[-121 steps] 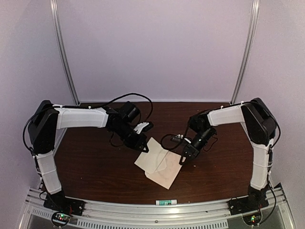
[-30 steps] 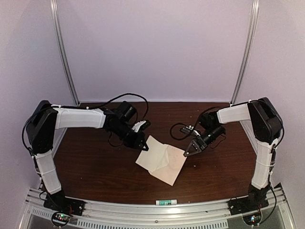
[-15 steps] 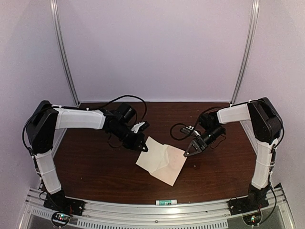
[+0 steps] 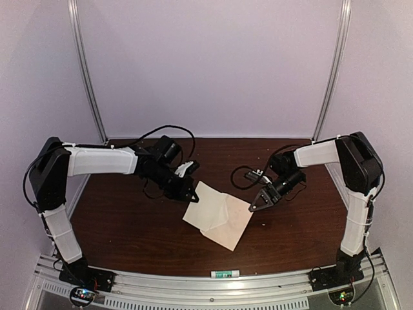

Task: Place the letter into the envelope and seal it
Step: Place the 1/2-folded letter in the envelope.

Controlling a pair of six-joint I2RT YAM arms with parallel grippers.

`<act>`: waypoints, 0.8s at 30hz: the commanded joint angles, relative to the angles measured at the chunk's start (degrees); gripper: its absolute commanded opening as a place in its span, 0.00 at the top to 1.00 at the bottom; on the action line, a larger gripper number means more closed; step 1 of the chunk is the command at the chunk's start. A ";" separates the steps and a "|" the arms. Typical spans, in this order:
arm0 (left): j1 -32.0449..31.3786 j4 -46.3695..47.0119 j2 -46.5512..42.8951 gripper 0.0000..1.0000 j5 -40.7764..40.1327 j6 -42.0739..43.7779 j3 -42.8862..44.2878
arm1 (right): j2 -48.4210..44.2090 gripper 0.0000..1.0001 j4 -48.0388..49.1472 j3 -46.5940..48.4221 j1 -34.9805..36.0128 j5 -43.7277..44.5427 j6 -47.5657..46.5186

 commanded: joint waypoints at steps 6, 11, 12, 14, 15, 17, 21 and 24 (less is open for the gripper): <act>0.37 1.80 -1.77 1.00 -0.69 -1.52 -0.69 | -1.90 1.00 -0.64 -0.20 -1.06 -2.05 -1.09; 0.30 0.93 0.14 1.00 1.36 -1.43 0.38 | -1.45 1.00 -1.08 0.14 -1.06 -2.09 -1.75; 0.28 0.83 0.67 1.00 1.75 -1.41 0.61 | -1.49 1.00 -1.16 0.15 -1.04 -2.03 -1.86; 0.28 0.75 1.40 1.00 2.65 -1.40 0.98 | -1.53 1.00 -1.22 0.15 -1.06 -2.00 -2.11; 0.28 0.60 1.74 1.00 3.15 -1.47 1.13 | -1.54 1.00 -1.29 0.19 -1.05 -2.01 -2.21; 0.29 0.38 2.51 1.00 4.24 -1.58 1.49 | -1.52 1.00 -1.36 0.24 -1.06 -2.02 -2.32; 0.27 0.39 3.57 1.00 6.26 -1.65 1.81 | -1.37 0.99 -1.36 0.24 -1.06 -2.04 -2.50; 0.27 0.83 3.93 1.00 7.75 -1.67 2.00 | -0.91 0.99 -1.37 0.20 -1.06 -1.64 -2.33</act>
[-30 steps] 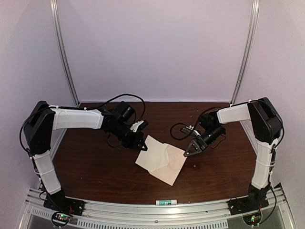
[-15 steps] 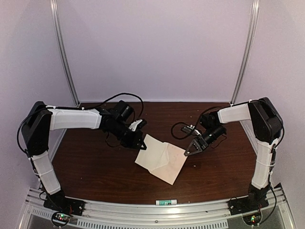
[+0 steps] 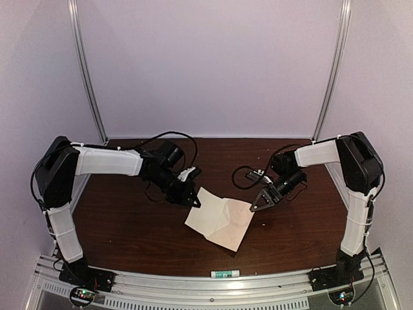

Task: Place the letter into the envelope and seal it
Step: Place the 1/2-folded letter in the envelope.

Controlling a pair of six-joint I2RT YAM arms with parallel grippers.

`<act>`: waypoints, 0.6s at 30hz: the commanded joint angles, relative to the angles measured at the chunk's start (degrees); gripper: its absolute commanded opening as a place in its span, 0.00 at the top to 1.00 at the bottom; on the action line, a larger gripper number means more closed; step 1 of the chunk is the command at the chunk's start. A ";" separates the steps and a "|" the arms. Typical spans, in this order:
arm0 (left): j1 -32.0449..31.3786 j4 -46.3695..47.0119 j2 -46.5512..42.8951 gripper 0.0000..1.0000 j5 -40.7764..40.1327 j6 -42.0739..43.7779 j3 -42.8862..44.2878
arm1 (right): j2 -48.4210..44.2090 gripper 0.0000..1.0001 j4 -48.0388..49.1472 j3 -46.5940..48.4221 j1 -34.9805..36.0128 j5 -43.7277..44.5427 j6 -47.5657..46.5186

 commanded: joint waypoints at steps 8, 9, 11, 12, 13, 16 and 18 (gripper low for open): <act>0.27 3.73 2.75 1.00 7.95 -1.74 1.32 | 0.30 0.99 0.44 0.06 -0.47 -0.35 -0.14; 0.27 4.00 2.91 1.00 8.08 -1.81 1.22 | 0.37 0.99 0.66 -0.14 -0.47 -0.12 0.16; 0.28 4.39 3.39 1.00 8.64 -1.76 1.01 | 0.47 0.99 1.36 -0.40 -0.47 0.56 0.90; 0.28 4.58 3.67 1.00 8.85 -1.70 0.93 | 0.63 0.99 1.76 -0.54 -0.47 1.01 1.41; 0.27 4.80 3.96 1.00 9.17 -1.75 0.76 | 0.86 0.99 2.36 -0.67 -0.47 1.73 2.23; 0.28 5.50 4.92 1.00 9.79 -1.76 0.41 | 2.18 0.99 3.48 -1.03 -0.47 4.01 4.06; 0.27 5.70 5.54 1.00 9.88 -1.77 0.33 | 2.93 0.99 4.14 -1.29 -0.47 5.52 5.24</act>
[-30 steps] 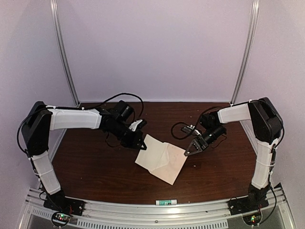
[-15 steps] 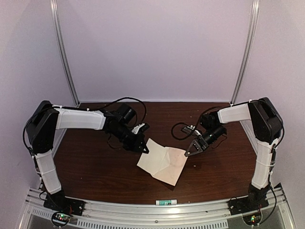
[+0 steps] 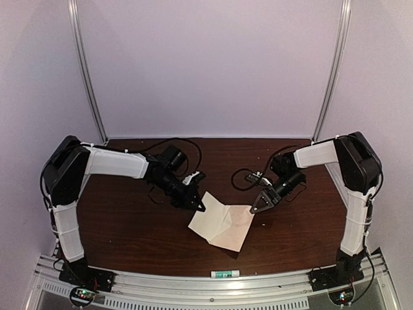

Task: Place the letter into the envelope and seal it
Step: Place the 1/2-folded letter in the envelope.

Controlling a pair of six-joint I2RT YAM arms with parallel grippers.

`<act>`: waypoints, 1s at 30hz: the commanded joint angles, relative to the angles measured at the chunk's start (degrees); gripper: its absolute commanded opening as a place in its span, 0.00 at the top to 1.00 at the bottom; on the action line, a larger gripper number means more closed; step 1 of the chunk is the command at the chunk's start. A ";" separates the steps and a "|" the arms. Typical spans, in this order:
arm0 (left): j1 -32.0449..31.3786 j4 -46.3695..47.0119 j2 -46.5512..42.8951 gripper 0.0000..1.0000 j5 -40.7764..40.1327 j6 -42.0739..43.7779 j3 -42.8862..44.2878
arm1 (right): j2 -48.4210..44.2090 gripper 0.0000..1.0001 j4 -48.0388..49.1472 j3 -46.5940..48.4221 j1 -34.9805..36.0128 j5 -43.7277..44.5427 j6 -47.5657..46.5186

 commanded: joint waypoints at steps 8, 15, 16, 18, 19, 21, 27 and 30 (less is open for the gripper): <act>0.61 1.37 2.99 1.00 1.49 -1.96 -0.29 | 3.37 0.99 3.83 -1.41 -0.47 6.64 4.72; 0.71 -0.77 0.35 1.00 -4.41 -2.37 -0.36 | 3.07 0.99 4.22 -1.54 -0.47 6.54 5.24; 0.71 -1.03 -0.65 1.00 -6.59 -2.47 -0.27 | 2.86 0.99 4.39 -1.61 -0.47 6.33 5.52; 0.64 0.48 -2.78 1.00 -9.46 -3.81 -1.00 | 2.34 0.99 4.80 -1.74 -0.48 5.94 5.99; 0.63 1.94 -3.33 1.00 -9.45 -5.01 -1.58 | 2.08 0.99 5.10 -1.82 -0.47 5.66 6.16; 0.43 2.79 -3.17 1.00 -8.76 -7.25 -1.99 | 1.54 0.99 5.81 -1.83 -0.49 5.37 6.74; 0.01 7.32 -2.01 1.00 -6.97 -11.35 -4.49 | 1.17 0.99 6.37 -2.08 -0.47 5.07 6.71; -0.16 8.98 -1.49 1.00 -7.19 -12.40 -4.64 | 1.17 0.99 6.35 -2.09 -0.46 4.92 6.71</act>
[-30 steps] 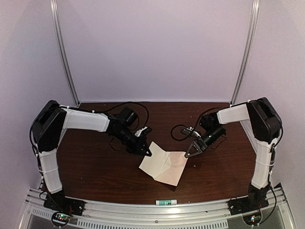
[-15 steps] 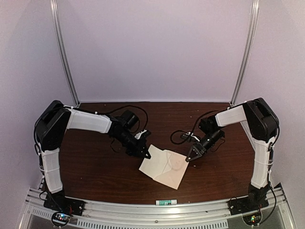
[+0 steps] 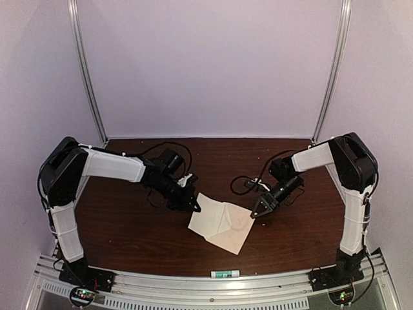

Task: Place the letter into the envelope and seal it
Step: Place the 1/2-folded letter in the envelope.

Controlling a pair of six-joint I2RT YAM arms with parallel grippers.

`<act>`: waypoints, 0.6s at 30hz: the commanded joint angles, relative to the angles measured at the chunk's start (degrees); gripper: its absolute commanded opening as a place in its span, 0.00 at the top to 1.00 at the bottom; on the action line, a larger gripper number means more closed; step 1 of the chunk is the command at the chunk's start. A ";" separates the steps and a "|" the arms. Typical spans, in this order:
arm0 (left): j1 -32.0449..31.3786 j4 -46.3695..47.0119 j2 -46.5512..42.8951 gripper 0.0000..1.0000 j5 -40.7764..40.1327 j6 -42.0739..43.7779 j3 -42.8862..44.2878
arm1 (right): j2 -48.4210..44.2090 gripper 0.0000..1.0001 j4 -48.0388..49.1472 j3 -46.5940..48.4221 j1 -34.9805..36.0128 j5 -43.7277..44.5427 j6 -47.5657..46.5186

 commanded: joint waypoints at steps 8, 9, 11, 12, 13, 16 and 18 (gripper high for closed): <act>-0.83 12.67 0.92 1.00 -0.14 -7.08 -3.50 | -1.59 0.99 1.76 -0.77 -0.62 -1.44 1.00; -1.03 13.69 1.08 1.00 -0.08 -7.64 -3.81 | -1.62 0.99 2.20 -0.86 -0.73 -1.46 1.33; -1.40 14.19 2.01 1.00 -0.23 -7.82 -3.56 | -1.66 0.99 2.69 -1.07 -0.87 -1.58 1.92; -1.56 14.30 2.37 1.00 -0.24 -7.78 -3.40 | -1.62 0.99 2.81 -1.09 -0.95 -1.61 2.06; -1.71 14.43 2.73 1.00 -0.16 -7.84 -3.23 | -1.50 0.99 2.96 -1.23 -0.99 -1.56 2.19; -1.86 14.84 3.51 1.00 0.17 -7.87 -3.23 | -1.24 0.99 3.26 -1.27 -1.29 -1.79 2.41; -1.93 15.64 3.76 1.00 0.55 -8.18 -3.73 | -1.20 0.99 3.64 -1.33 -1.50 -1.64 2.84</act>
